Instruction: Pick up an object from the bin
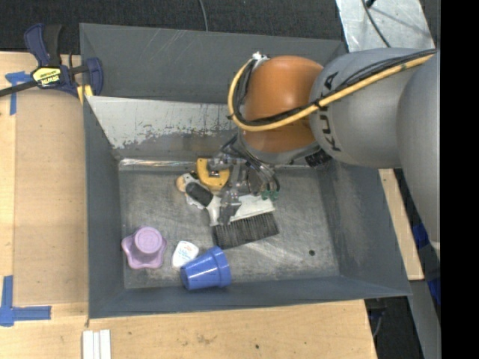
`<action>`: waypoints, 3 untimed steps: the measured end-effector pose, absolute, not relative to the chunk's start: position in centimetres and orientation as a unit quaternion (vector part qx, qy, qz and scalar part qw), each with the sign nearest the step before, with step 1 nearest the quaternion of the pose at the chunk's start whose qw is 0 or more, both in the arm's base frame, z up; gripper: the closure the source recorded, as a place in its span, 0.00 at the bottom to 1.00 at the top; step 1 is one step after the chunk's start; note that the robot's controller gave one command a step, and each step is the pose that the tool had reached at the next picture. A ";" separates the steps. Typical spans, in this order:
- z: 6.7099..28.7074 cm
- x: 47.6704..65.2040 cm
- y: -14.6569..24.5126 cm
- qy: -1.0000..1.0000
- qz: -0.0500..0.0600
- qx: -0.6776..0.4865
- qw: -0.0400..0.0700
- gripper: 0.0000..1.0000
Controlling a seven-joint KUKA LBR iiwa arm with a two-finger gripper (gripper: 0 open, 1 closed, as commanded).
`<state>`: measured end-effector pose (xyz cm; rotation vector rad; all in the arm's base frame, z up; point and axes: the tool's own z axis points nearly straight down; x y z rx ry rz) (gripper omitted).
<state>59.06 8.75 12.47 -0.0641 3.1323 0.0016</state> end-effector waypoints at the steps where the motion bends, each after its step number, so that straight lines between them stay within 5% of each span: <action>1: 9.3 59.1 8.2 1.000 0.006 0.030 0.008 0.00; 2: 10.2 59.7 7.9 0.999 0.004 0.035 0.022 1.00; 3: 10.2 59.7 7.9 0.999 0.004 0.036 0.022 1.00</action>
Offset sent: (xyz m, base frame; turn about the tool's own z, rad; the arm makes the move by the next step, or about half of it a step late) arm 0.0224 -0.0261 -0.0547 0.0460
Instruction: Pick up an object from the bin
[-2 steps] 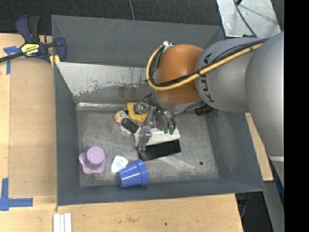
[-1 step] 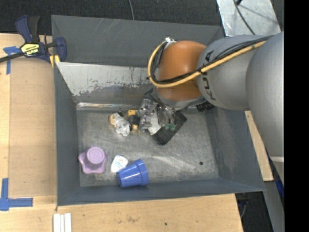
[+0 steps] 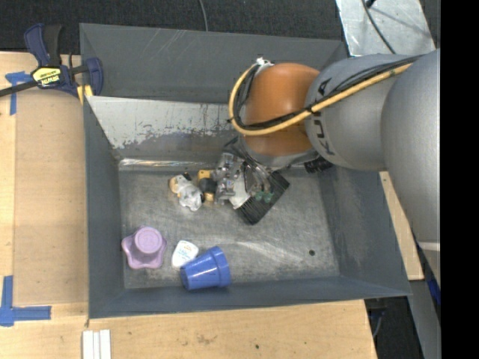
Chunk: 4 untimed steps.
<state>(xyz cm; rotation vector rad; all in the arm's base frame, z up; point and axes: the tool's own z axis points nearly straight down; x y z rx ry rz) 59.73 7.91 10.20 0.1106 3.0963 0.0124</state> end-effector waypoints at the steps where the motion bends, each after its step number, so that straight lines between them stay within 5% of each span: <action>1: 13.6 58.9 7.4 0.999 0.000 0.032 -0.001 1.00; 2: 15.0 58.9 7.3 1.000 0.000 0.031 -0.001 1.00; 3: 18.7 59.0 7.0 1.000 0.000 0.021 0.004 1.00; 4: 18.4 59.1 6.9 1.000 0.000 0.020 0.003 1.00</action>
Offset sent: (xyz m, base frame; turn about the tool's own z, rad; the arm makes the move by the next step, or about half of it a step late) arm -0.0025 -0.0213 0.1165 -0.0144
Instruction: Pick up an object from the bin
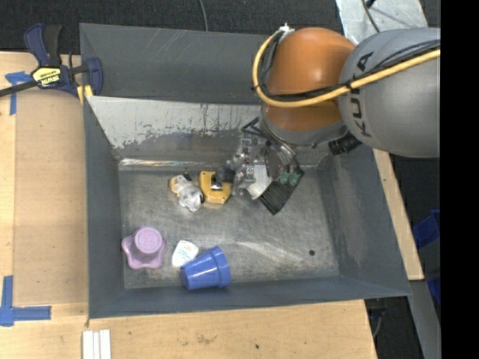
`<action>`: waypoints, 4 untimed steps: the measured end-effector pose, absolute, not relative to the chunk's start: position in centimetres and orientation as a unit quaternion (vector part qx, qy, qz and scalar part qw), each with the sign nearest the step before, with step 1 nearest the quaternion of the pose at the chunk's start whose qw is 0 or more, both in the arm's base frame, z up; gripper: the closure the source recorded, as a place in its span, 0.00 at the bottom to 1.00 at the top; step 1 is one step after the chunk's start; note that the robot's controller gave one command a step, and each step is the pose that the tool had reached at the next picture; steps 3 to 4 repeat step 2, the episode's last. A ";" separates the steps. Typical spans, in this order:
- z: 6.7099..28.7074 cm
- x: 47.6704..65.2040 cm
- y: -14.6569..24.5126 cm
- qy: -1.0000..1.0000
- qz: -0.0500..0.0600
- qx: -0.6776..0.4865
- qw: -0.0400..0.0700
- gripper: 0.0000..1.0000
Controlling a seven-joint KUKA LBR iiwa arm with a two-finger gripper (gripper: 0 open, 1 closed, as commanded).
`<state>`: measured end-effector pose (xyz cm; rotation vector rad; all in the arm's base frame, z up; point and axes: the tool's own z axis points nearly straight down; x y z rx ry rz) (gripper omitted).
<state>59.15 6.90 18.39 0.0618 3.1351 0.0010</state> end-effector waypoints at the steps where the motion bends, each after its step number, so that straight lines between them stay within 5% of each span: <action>1: 17.6 60.2 7.6 1.000 0.000 -0.028 0.000 1.00; 2: 24.9 60.5 11.3 0.969 0.000 -0.247 0.001 1.00; 4: 24.9 60.5 11.3 0.969 0.000 -0.247 0.001 1.00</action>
Offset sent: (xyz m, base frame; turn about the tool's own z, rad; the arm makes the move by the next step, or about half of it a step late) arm 0.0128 0.0448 0.0658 -0.5404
